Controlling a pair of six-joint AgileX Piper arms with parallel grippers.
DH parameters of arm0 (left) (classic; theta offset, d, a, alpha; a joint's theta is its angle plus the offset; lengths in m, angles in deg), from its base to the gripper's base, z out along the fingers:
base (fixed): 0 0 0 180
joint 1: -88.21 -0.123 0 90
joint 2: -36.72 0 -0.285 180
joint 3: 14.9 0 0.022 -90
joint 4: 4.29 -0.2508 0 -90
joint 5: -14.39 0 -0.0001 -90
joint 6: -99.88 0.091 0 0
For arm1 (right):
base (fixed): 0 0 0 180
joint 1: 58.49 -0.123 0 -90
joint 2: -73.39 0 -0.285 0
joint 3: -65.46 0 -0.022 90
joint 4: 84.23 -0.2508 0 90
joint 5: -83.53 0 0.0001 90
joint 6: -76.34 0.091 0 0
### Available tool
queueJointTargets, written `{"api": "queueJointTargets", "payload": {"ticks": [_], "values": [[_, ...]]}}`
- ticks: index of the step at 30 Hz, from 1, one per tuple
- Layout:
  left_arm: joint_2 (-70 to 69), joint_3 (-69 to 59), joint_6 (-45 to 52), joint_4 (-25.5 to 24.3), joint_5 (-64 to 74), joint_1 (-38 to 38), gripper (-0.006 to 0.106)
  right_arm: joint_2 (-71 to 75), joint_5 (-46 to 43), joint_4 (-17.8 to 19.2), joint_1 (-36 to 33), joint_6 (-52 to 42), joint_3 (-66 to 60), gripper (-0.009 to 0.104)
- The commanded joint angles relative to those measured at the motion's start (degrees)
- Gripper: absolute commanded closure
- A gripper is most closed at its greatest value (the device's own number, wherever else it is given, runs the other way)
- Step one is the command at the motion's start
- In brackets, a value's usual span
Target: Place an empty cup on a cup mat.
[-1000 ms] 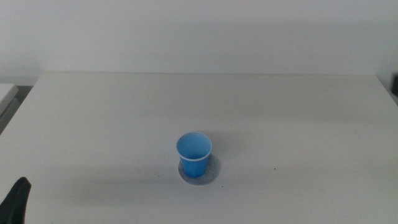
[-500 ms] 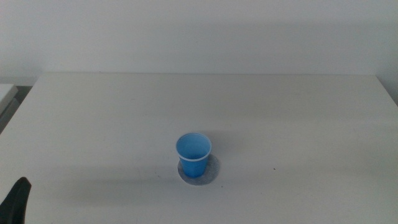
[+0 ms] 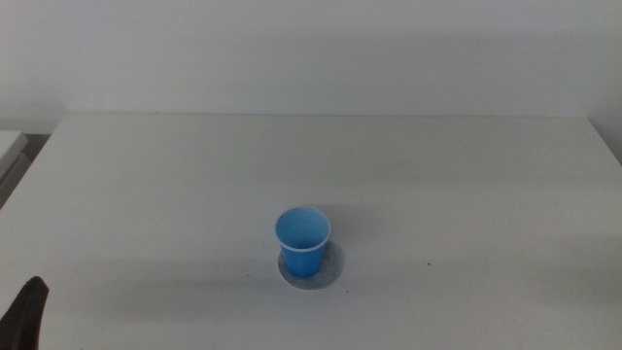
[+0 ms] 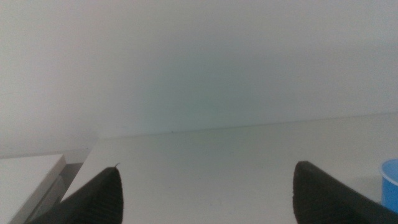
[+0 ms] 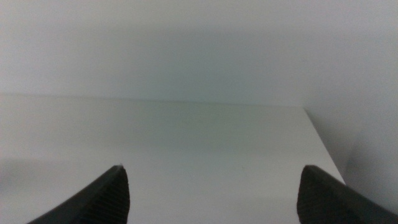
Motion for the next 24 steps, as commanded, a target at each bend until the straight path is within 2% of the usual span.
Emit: {"api": "queueJointTargets", "payload": {"ticks": [1,3,8,9,14,24], "values": [[-0.2,0.0,-0.2,0.2,-0.3,0.1,0.007,0.2,-5.3,1.7,1.5,-1.2,-3.1,0.024],[-0.2,0.0,-0.2,0.2,-0.3,0.1,0.007,0.3,-5.7,-0.7,1.5,-1.2,-5.0,0.024],[-0.2,0.0,-0.2,0.2,-0.3,0.1,0.007,3.6,-8.2,-2.3,1.3,-1.2,-7.7,0.024],[-0.2,0.0,-0.2,0.2,-0.3,0.1,0.007,4.7,-5.9,-2.5,1.3,-1.2,-7.7,0.024],[-0.2,0.0,-0.2,0.2,-0.3,0.1,0.007,10.1,-6.2,-2.2,1.3,-1.2,-7.7,0.024],[-0.2,0.0,-0.2,0.2,-0.3,0.1,0.007,10.1,-4.6,-2.6,1.3,-1.2,-7.7,0.024]]}}
